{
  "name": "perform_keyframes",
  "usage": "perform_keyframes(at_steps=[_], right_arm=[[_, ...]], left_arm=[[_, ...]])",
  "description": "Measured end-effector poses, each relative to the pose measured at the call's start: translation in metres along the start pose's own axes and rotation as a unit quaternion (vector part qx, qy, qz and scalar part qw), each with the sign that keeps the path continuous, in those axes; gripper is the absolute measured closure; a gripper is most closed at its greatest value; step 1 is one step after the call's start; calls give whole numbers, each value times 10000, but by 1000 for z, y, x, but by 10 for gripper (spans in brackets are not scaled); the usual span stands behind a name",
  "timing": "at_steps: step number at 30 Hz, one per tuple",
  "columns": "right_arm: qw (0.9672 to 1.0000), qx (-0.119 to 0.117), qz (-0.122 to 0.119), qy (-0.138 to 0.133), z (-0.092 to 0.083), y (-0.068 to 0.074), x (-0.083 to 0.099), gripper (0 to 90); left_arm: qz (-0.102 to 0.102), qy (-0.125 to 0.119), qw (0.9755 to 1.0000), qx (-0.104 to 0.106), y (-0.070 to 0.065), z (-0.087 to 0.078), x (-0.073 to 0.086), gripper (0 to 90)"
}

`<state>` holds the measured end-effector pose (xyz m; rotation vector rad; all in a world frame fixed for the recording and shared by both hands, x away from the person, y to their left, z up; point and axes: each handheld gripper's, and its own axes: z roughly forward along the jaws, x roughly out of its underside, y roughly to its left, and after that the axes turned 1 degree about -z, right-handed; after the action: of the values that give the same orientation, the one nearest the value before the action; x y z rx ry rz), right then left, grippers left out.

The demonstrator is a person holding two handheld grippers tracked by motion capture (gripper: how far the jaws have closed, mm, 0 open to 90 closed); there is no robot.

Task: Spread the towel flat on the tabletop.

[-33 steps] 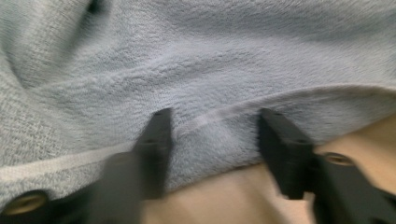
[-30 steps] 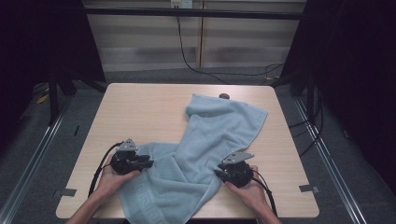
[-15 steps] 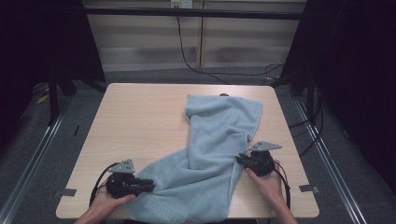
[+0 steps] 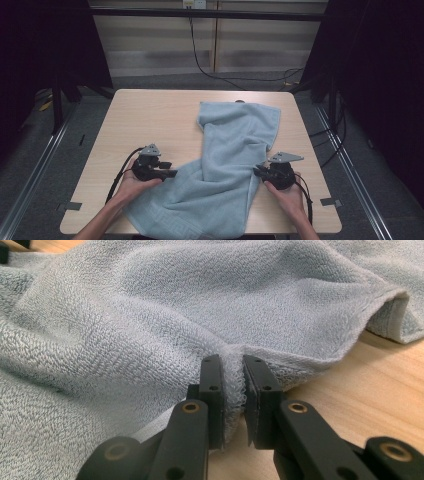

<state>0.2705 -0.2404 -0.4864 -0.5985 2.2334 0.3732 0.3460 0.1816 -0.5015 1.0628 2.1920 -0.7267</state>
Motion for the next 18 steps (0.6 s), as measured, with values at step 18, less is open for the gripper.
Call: perform_keyframes(at_steps=[18], right_arm=[[9993, -69, 120, -355, -17, 0, -6, 806]], left_arm=[[-79, -608, 9975, 357, -21, -51, 26, 860]])
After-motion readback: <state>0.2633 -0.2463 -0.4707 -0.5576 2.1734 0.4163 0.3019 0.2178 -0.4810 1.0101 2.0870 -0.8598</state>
